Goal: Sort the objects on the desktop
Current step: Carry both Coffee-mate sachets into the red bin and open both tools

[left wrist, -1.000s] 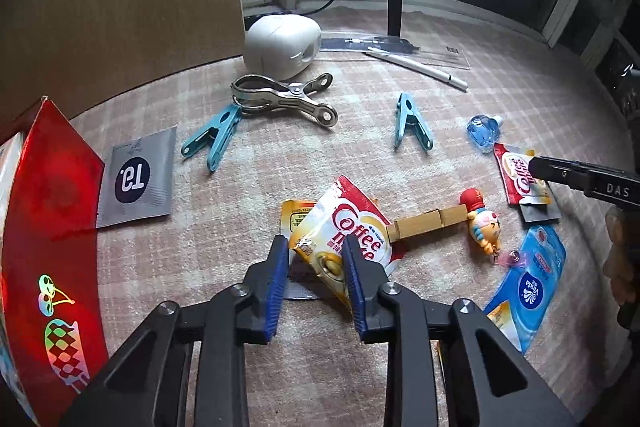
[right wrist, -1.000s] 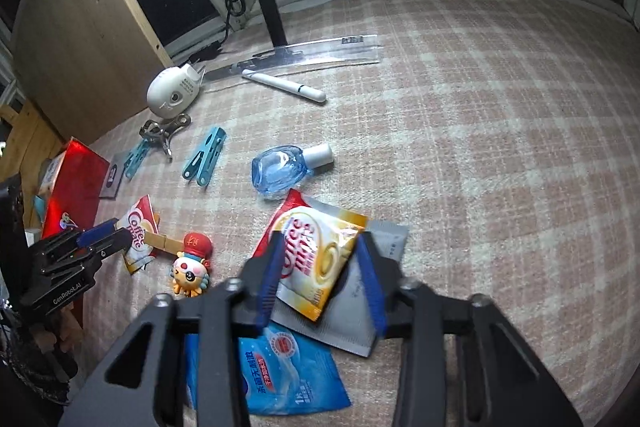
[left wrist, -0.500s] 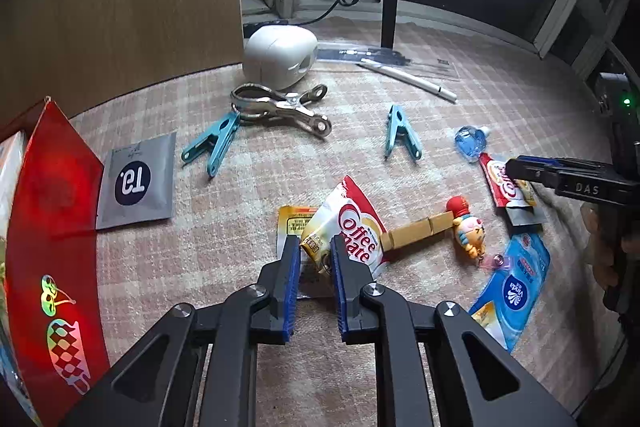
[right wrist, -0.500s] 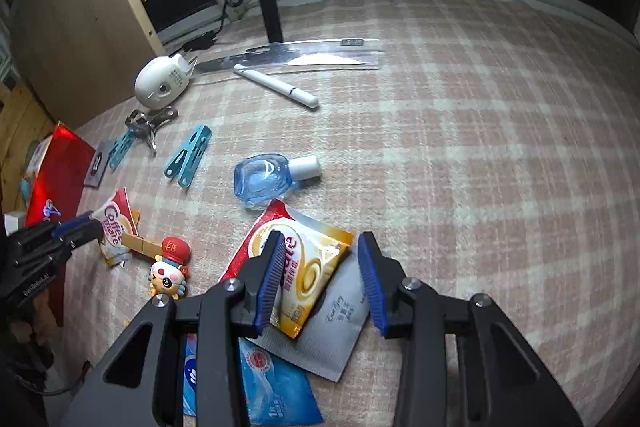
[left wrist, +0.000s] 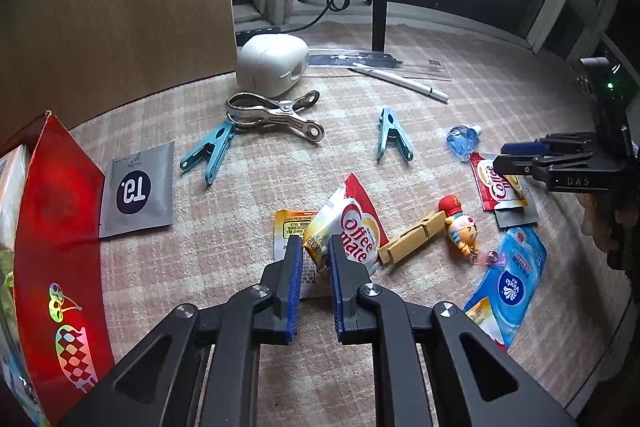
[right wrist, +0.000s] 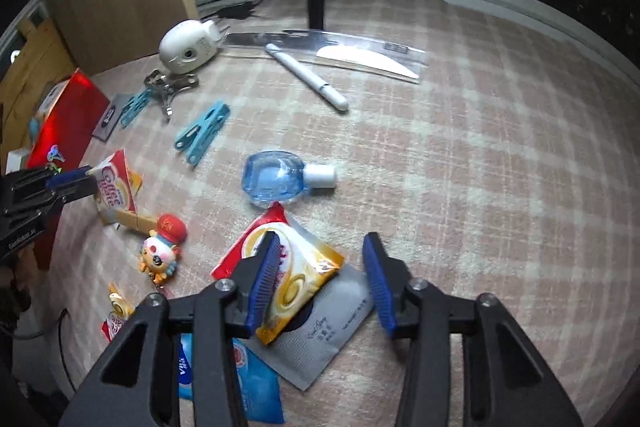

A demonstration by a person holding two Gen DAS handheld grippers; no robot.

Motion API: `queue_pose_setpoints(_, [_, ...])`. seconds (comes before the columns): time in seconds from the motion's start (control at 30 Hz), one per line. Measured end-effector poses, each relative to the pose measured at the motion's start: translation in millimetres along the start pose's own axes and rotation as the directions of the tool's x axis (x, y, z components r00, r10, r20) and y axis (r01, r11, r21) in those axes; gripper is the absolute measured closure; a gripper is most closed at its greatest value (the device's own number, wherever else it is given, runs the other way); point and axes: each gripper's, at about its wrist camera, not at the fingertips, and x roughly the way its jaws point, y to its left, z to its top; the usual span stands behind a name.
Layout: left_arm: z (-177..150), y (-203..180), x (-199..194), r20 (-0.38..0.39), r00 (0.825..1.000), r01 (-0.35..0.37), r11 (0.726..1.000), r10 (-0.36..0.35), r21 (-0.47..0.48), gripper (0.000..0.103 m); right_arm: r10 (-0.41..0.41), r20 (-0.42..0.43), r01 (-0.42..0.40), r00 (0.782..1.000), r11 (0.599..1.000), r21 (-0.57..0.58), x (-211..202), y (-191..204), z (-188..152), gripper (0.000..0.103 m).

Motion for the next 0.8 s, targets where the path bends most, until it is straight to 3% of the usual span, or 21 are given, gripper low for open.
queue_pose_setpoints(0.07, [-1.1,-1.4,-2.6,0.011,1.0,0.003,1.0,-0.003,0.008,0.092,0.021,0.011,-0.022,1.0,1.0,0.018,-4.7,1.4,-1.4,0.097])
queue_pose_setpoints(0.17, [-1.8,-2.5,-6.3,0.021,1.0,0.007,1.0,-0.007,0.014,0.093,0.044,0.057,-0.048,0.997,0.997,0.056,-16.8,1.3,-4.6,0.101])
queue_pose_setpoints(0.27, [-2.1,-2.1,-9.9,0.026,1.0,0.015,1.0,-0.015,0.002,0.094,0.087,0.106,-0.097,0.991,0.991,0.094,-30.8,-1.0,-9.0,0.103])
queue_pose_setpoints(0.67, [-0.5,0.8,-50.0,0.098,0.995,0.019,1.0,-0.018,-0.014,0.099,0.053,0.247,-0.083,0.968,0.99,0.113,-81.4,13.1,-15.9,0.103])
queue_pose_setpoints(0.8, [-3.6,7.3,-75.1,0.139,0.99,0.024,0.999,-0.018,-0.043,0.099,0.086,0.287,-0.125,0.954,0.985,0.12,-95.9,25.7,-13.0,0.103])
